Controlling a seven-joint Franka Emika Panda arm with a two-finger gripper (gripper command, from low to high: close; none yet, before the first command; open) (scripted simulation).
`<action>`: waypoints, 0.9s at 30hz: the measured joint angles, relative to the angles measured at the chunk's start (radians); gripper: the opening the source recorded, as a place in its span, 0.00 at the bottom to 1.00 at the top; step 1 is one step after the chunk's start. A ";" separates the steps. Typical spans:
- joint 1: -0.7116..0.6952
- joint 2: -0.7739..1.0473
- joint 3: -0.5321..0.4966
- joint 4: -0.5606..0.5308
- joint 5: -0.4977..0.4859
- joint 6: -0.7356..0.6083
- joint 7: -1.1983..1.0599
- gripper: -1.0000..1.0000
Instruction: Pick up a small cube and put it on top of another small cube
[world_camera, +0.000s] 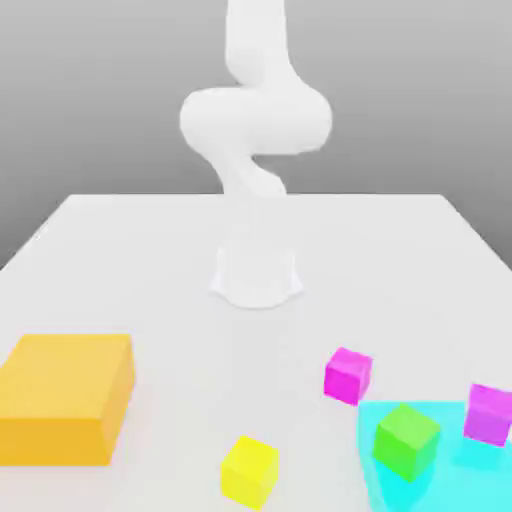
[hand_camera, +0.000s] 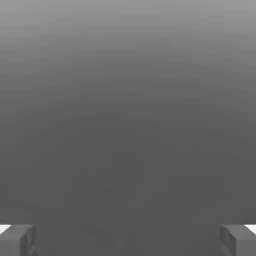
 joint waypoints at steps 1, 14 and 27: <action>-0.002 0.028 0.025 -0.032 0.008 0.025 0.037 0.50; 0.015 0.405 0.315 -0.460 0.124 0.349 0.540 0.50; -0.053 0.772 0.410 -0.550 -0.224 0.534 1.045 0.50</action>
